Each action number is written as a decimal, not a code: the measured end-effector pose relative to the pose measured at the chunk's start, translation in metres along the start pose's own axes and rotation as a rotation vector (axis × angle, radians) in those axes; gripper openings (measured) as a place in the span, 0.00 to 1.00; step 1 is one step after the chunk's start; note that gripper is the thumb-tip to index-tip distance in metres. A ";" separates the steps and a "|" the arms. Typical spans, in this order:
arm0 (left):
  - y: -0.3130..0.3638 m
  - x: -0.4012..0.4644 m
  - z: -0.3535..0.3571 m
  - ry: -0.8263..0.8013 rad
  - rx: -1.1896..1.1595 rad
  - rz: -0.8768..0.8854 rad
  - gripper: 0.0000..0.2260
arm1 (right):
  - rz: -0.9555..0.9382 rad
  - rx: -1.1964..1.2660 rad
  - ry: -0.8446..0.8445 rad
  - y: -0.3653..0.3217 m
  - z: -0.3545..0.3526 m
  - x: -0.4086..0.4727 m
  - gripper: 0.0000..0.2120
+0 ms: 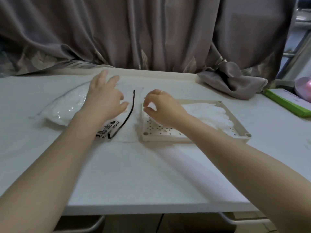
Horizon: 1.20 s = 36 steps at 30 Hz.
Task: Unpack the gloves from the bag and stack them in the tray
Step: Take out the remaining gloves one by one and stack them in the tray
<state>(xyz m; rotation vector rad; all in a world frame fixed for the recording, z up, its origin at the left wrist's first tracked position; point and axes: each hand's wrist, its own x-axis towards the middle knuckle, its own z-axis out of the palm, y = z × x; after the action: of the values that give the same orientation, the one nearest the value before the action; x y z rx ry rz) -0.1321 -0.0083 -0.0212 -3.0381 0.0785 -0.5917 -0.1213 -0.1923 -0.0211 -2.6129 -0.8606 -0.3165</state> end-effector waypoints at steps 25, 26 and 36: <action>-0.040 -0.007 0.058 -0.150 -0.260 -0.060 0.24 | 0.336 0.176 -0.213 -0.035 0.070 0.083 0.11; -0.040 -0.006 0.059 -0.151 -0.262 -0.069 0.23 | 0.357 0.276 -0.216 -0.035 0.064 0.080 0.15; -0.036 -0.007 0.063 -0.101 -0.262 -0.118 0.13 | 0.338 1.033 0.056 -0.029 0.029 0.051 0.07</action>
<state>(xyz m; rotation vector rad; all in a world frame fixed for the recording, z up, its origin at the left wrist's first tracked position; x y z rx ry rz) -0.1131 0.0304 -0.0803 -3.3406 -0.0297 -0.4666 -0.0962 -0.1321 -0.0232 -1.7070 -0.3702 0.1345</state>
